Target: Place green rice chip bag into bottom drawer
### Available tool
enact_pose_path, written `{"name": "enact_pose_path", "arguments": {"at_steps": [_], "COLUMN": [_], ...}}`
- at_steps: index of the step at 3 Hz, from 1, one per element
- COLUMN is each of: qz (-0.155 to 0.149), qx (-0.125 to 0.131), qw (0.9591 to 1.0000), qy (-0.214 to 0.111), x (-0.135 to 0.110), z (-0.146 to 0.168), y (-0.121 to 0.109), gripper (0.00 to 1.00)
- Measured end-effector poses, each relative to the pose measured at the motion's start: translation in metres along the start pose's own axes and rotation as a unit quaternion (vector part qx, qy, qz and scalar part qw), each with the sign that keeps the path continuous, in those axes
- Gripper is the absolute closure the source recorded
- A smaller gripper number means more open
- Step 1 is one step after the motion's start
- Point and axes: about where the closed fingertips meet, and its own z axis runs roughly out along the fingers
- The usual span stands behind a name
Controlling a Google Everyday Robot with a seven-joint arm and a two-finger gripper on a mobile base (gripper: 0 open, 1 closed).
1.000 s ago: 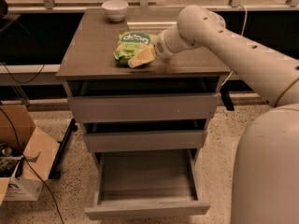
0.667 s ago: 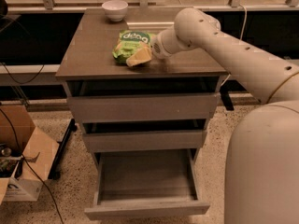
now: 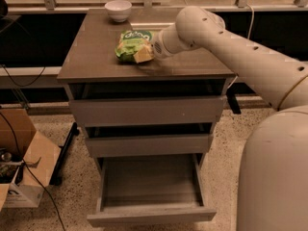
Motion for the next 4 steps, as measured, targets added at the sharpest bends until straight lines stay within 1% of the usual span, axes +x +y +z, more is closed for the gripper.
{"name": "enact_pose_path", "arguments": {"at_steps": [1,2,3,4], "qz": [0.003,0.019,0.048,0.054], "qx": [0.006,0.007,0.007,-0.004], "qw": [1.0000,0.9997,0.9987,0.9985], "qy": [-0.004,0.010,0.014,-0.001], "x": [0.001,0.024,0.054,0.078], "z": [-0.019,-0.049,-0.096,-0.142], "y": [0.011,0.028,0.060,0.112], "gripper": [0.94,1.00,1.00,1.00]}}
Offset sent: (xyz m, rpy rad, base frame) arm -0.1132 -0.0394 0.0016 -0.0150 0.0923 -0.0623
